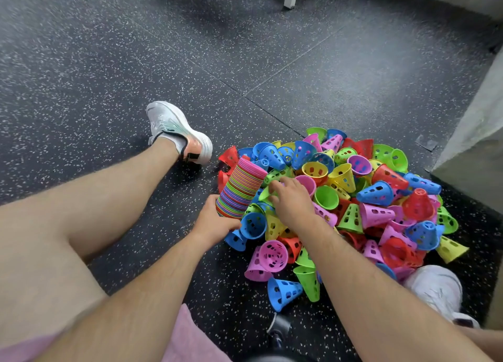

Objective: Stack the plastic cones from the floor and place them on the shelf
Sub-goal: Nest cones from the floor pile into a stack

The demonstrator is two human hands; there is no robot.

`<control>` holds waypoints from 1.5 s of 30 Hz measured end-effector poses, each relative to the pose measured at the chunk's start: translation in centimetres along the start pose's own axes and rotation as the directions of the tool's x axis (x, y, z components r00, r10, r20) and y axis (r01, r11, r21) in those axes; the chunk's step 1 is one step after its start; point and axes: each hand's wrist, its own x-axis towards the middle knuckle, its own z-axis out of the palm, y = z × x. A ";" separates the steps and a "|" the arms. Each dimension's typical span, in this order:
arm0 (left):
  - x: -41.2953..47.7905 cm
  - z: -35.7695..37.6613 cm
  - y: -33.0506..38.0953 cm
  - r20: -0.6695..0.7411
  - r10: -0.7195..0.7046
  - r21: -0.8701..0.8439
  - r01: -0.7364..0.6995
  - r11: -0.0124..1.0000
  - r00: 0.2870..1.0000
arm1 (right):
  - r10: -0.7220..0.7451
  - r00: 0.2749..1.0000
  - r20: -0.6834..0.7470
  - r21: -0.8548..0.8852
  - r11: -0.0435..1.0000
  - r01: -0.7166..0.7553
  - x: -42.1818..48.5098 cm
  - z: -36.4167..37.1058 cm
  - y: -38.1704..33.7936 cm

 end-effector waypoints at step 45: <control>-0.1 1.0 0.3 0.034 0.045 0.046 -0.046 0.998 0.998 | 0.043 0.971 0.235 0.128 0.989 -0.075 -2.3 -0.8 1.9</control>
